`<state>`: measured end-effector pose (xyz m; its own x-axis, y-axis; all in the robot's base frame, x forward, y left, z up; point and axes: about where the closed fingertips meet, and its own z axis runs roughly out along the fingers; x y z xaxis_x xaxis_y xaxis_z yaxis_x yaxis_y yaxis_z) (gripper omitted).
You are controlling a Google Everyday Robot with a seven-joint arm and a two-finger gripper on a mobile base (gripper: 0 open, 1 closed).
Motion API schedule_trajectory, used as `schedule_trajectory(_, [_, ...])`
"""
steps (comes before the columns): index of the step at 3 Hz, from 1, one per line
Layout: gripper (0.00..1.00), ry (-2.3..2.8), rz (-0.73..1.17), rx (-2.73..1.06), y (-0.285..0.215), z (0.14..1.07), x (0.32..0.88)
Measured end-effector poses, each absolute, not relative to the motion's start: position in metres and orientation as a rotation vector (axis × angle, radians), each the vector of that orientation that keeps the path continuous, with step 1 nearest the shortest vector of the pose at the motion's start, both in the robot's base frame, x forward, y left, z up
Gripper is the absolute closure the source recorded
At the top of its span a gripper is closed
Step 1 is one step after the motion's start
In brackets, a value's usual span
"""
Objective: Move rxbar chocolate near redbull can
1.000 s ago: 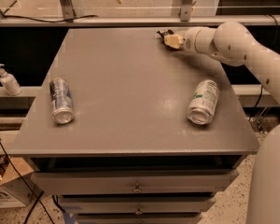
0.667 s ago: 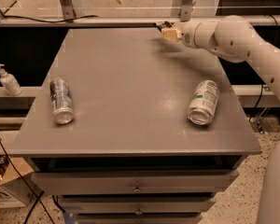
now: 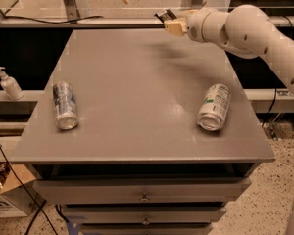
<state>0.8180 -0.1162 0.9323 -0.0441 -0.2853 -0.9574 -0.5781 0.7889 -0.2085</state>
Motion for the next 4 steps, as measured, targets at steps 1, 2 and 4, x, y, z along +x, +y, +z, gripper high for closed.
schedule_trajectory(1, [1.0,1.628,0.24,-0.787,-0.106,0.933,0.81])
schedule_trajectory(2, [1.0,1.594,0.195,-1.001,-0.082,0.929,0.771])
schedule_trajectory(4, [1.0,1.502,0.26,-1.366,-0.024,0.901,0.675])
